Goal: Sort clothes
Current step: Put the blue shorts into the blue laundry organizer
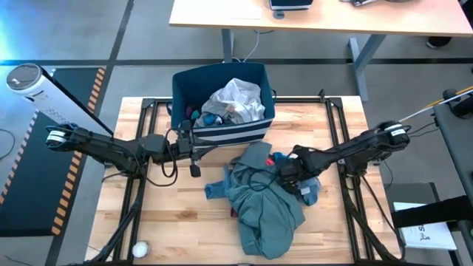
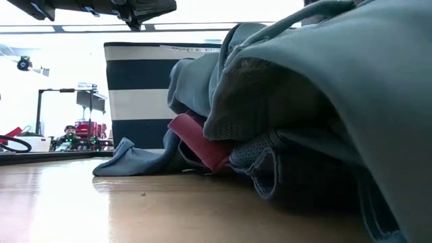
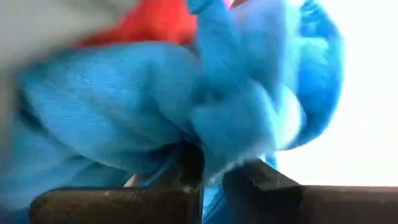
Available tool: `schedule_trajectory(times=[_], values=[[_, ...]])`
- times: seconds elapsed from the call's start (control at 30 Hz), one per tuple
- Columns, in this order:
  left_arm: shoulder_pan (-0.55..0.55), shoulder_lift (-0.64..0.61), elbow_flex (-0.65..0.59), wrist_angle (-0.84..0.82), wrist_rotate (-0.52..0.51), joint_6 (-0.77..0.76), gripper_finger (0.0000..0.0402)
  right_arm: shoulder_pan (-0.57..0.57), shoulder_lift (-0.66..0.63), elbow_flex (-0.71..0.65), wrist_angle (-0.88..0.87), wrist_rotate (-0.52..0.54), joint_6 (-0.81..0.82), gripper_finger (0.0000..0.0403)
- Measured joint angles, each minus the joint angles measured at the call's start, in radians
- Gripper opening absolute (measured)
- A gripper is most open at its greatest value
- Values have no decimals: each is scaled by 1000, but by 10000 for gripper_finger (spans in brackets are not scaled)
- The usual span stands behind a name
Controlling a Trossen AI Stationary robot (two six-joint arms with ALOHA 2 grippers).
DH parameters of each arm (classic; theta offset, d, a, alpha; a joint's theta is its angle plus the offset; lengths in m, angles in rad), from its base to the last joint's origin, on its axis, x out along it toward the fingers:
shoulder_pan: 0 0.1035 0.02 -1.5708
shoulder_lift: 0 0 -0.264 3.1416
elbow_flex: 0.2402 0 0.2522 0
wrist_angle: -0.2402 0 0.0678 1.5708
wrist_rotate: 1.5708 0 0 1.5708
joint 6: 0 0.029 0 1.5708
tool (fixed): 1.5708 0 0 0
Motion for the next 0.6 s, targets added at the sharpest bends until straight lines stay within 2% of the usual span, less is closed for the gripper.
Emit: schedule_trajectory(times=[0.1,0.3,0.6], values=[[0,0,0,0,0,1,39,9,-62,52,-36,15,-3,11],[0,0,0,-2,0,3,39,43,-159,218,-156,124,-10,6],[0,0,0,-3,0,3,39,114,-193,503,-243,254,-91,4]])
